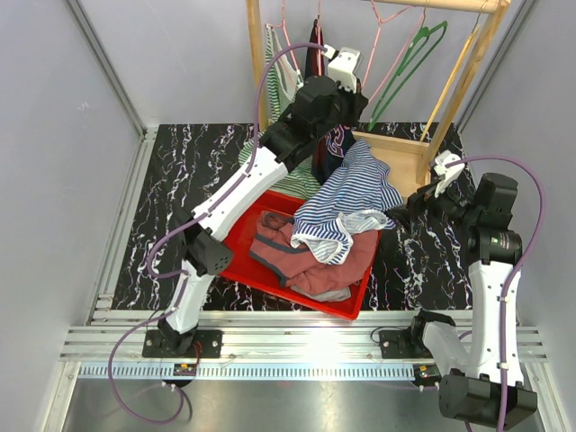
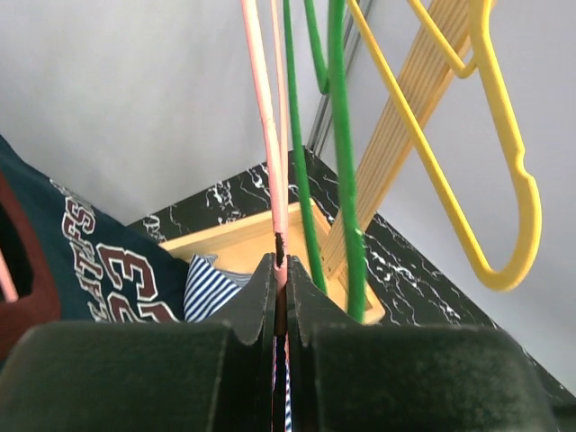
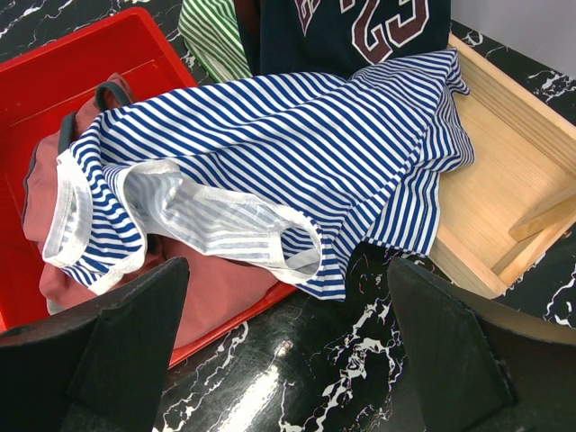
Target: Remove the tank top from the hanger
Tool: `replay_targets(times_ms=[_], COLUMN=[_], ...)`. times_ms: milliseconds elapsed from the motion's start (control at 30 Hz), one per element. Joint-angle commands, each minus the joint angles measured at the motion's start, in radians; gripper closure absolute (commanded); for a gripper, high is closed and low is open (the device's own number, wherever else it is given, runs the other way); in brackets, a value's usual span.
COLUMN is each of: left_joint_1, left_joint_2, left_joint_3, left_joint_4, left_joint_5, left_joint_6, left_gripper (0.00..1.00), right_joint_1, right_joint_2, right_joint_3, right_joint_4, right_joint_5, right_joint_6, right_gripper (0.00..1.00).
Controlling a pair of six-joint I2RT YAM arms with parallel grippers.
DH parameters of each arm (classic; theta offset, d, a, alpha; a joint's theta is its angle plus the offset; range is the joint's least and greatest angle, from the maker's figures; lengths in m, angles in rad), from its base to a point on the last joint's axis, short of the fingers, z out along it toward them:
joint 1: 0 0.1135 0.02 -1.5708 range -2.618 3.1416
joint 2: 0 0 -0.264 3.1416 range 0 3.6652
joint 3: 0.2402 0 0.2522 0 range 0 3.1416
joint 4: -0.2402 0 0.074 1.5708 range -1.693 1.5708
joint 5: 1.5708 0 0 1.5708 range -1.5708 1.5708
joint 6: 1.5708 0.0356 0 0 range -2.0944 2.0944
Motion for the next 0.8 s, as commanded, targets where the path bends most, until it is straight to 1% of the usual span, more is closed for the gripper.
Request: replay_targets(times_ms=[0,267,767], left_joint_1=[0.018,0.026,0.037], left_joint_2=[0.029,0.072,0.068], left_joint_3=[0.061,0.087,0.038], left_joint_4=[0.141,0.166,0.135], left_joint_5=[-0.017,-0.018,-0.012], left_joint_6=[-0.022,-0.02,-0.037], left_gripper=[1.0,1.0,1.0], right_joint_1=[-0.006,-0.004,-0.004], right_joint_2=[-0.016,-0.014,-0.022], right_joint_3=[0.002,0.002,-0.004], right_joint_4=[0.039,0.036,0.041], right_joint_5=[-0.028,-0.032,-0.032], right_joint_6=[0.017,0.015,0.012], right_gripper=[0.0,0.0,0.0])
